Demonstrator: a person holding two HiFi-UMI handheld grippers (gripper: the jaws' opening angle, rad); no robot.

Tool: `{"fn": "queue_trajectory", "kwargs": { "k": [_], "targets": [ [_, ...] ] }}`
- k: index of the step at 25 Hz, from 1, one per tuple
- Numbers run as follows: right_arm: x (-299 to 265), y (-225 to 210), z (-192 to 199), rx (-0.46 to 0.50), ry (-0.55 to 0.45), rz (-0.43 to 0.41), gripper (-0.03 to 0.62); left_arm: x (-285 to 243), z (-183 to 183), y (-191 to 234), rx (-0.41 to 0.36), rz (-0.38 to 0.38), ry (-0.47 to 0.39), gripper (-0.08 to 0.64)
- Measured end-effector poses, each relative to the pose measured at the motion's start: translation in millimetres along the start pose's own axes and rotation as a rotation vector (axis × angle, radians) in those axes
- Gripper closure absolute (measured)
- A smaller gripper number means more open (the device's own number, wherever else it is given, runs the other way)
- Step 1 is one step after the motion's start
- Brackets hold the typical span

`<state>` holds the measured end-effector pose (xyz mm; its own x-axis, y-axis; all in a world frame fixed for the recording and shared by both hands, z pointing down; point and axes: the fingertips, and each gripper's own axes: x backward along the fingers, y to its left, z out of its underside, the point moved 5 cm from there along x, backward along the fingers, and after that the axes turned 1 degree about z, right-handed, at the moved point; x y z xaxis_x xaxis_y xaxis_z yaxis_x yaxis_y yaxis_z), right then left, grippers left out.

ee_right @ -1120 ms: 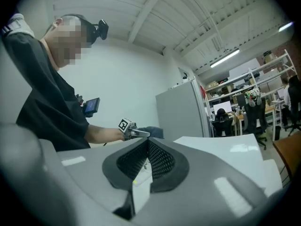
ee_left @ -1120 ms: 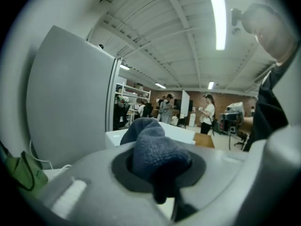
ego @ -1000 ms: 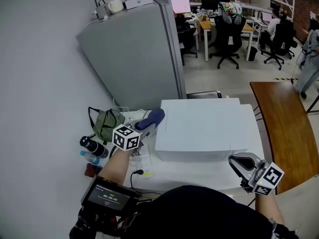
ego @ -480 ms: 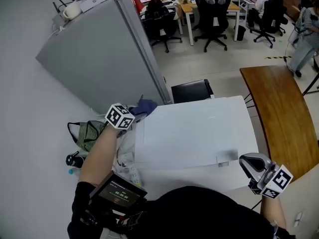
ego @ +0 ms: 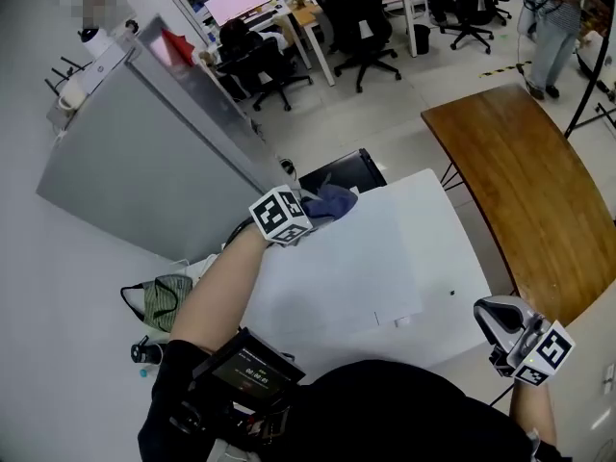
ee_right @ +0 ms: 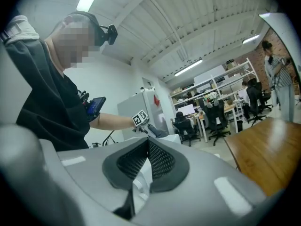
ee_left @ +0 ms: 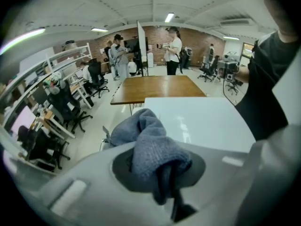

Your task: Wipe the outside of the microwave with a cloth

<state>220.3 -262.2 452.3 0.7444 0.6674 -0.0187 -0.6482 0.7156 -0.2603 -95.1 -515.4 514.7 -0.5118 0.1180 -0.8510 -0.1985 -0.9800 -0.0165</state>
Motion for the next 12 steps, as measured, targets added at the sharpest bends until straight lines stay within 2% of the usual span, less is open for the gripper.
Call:
{"fn": "queue_trajectory", "kwargs": {
  "k": [4,7,10,12],
  "targets": [
    [43,-11,6,-0.018,-0.013,0.102,0.588,-39,-65,-2,-0.081,0.035,-0.011,0.505],
    [59,-3,11,-0.026,-0.012,0.146,0.588,-58,-97,-11,-0.094,0.035,-0.066,0.505],
    [52,10,5,0.002,-0.015,0.136,0.588,-49,-99,-21,-0.098,0.007,-0.1,0.505],
    [35,23,-3,0.034,-0.017,0.107,0.588,-16,-76,-26,-0.1,-0.016,-0.129,0.503]
  ]
}}
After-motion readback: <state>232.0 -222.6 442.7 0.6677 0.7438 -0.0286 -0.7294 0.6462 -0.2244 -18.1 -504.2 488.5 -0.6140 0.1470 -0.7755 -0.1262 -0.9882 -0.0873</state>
